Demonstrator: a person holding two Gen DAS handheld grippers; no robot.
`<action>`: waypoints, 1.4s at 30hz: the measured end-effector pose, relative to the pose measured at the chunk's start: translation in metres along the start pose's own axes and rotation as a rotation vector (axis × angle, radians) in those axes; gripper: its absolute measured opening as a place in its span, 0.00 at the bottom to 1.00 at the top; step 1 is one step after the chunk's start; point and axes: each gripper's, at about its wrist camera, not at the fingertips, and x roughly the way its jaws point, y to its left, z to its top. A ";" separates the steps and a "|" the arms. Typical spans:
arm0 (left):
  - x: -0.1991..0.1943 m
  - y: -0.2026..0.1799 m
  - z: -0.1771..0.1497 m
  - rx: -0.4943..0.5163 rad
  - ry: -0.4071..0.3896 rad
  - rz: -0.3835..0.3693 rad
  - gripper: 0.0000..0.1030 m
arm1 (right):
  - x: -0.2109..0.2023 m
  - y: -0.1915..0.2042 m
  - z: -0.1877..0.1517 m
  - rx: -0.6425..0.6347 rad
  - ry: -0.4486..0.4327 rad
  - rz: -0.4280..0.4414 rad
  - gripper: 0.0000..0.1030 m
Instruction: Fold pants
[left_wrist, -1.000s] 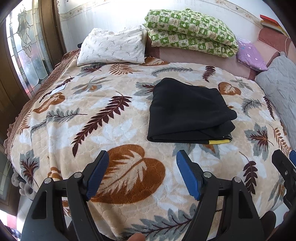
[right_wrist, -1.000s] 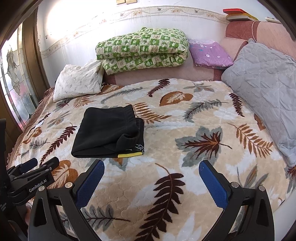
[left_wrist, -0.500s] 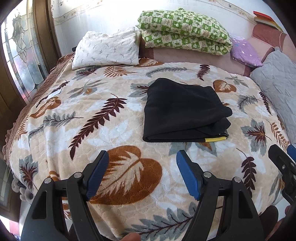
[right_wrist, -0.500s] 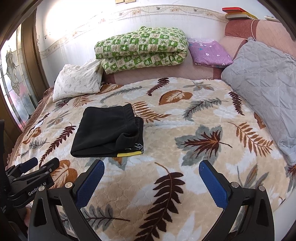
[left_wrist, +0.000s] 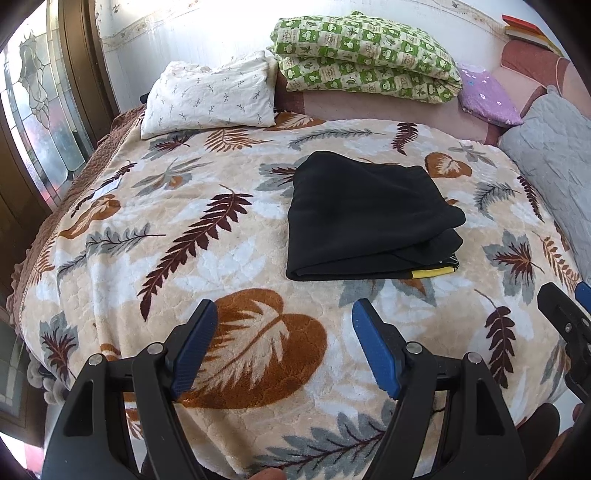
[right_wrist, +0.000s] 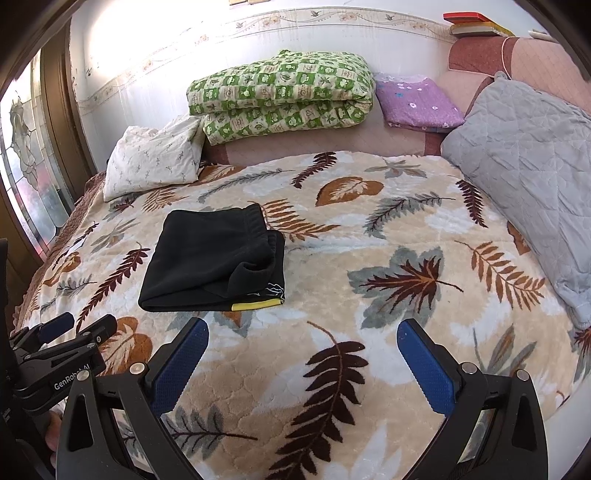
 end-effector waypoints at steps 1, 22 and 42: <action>0.000 0.000 0.000 0.002 -0.002 0.004 0.73 | 0.000 0.001 0.000 -0.002 0.000 0.000 1.00; 0.006 0.001 0.003 0.014 0.015 -0.031 0.73 | 0.008 0.002 0.001 -0.004 0.021 -0.004 1.00; 0.006 0.001 0.005 0.003 0.025 -0.062 0.73 | 0.008 0.001 0.001 -0.007 0.018 -0.007 1.00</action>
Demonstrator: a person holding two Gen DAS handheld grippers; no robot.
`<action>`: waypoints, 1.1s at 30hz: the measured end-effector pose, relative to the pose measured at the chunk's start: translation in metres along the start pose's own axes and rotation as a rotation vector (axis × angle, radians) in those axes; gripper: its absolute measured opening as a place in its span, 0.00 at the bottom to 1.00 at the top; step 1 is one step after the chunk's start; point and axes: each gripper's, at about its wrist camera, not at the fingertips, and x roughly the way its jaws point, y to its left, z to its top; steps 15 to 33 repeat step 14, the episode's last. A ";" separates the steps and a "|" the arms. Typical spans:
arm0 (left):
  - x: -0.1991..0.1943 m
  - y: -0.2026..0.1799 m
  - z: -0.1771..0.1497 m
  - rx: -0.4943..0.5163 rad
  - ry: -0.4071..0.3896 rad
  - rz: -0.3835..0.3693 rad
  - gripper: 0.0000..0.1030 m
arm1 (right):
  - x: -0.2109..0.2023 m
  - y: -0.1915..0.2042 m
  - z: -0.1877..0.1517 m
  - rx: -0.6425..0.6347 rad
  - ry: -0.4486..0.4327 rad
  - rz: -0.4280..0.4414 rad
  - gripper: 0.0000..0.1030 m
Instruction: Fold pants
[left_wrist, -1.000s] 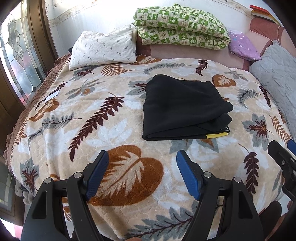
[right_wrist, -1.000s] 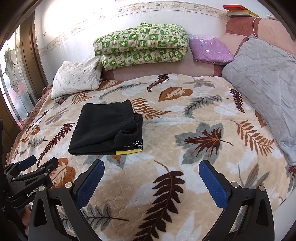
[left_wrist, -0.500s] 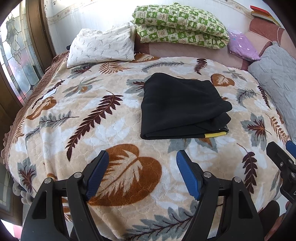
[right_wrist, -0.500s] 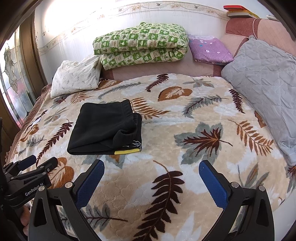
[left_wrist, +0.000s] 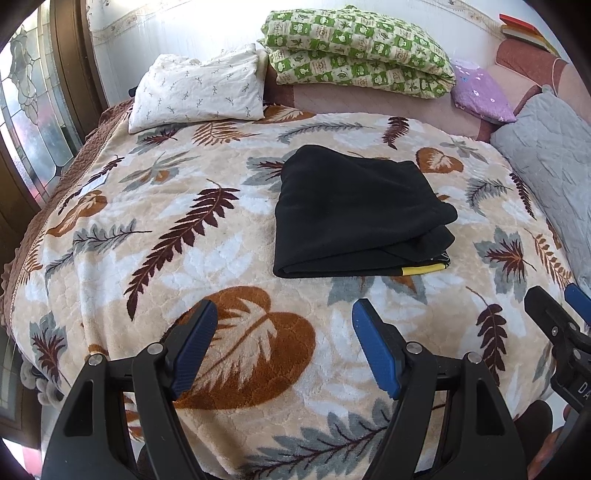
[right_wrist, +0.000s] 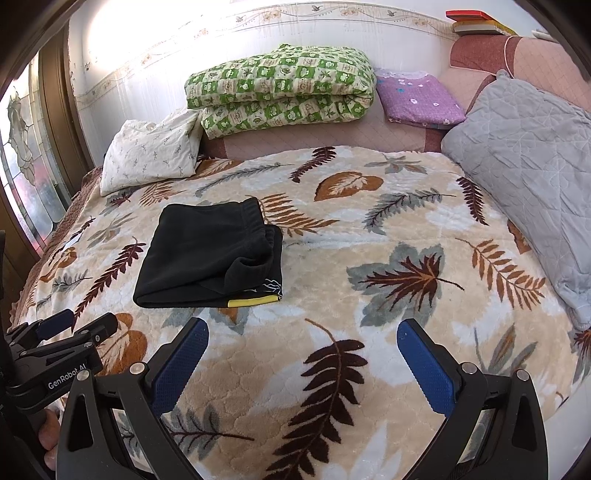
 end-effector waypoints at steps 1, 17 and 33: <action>-0.001 0.001 0.000 -0.007 -0.010 -0.005 0.73 | 0.000 0.000 0.000 0.000 0.001 0.000 1.00; -0.002 0.005 -0.003 0.006 -0.020 0.059 0.73 | 0.000 0.002 0.001 -0.023 0.007 -0.017 1.00; -0.002 0.005 -0.003 0.006 -0.020 0.059 0.73 | 0.000 0.002 0.001 -0.023 0.007 -0.017 1.00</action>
